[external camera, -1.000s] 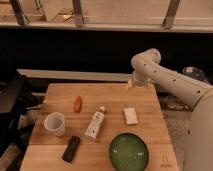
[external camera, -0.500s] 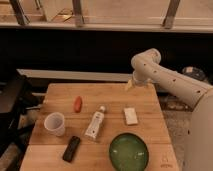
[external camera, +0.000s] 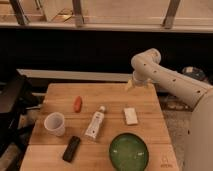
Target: Place the eraser in the ceramic cup
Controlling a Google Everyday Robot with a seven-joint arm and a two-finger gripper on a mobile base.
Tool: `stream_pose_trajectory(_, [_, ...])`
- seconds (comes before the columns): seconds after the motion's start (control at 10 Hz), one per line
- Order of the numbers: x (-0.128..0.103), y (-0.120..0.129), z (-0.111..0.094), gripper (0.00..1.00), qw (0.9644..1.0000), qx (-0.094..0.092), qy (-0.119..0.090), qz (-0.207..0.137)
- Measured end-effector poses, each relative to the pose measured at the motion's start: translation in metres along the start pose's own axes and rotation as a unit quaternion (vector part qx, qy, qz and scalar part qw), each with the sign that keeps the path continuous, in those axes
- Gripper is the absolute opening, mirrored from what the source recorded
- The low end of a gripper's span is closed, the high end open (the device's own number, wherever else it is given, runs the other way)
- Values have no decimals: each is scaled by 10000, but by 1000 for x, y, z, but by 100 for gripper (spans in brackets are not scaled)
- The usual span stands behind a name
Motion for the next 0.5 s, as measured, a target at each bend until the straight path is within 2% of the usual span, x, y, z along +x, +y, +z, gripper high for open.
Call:
stream_pose_trajectory(0.3, [3, 1, -3, 80, 9999, 10, 48, -144])
stream_pose_trajectory(0.5, [18, 28, -13, 80, 9978, -184, 187, -602])
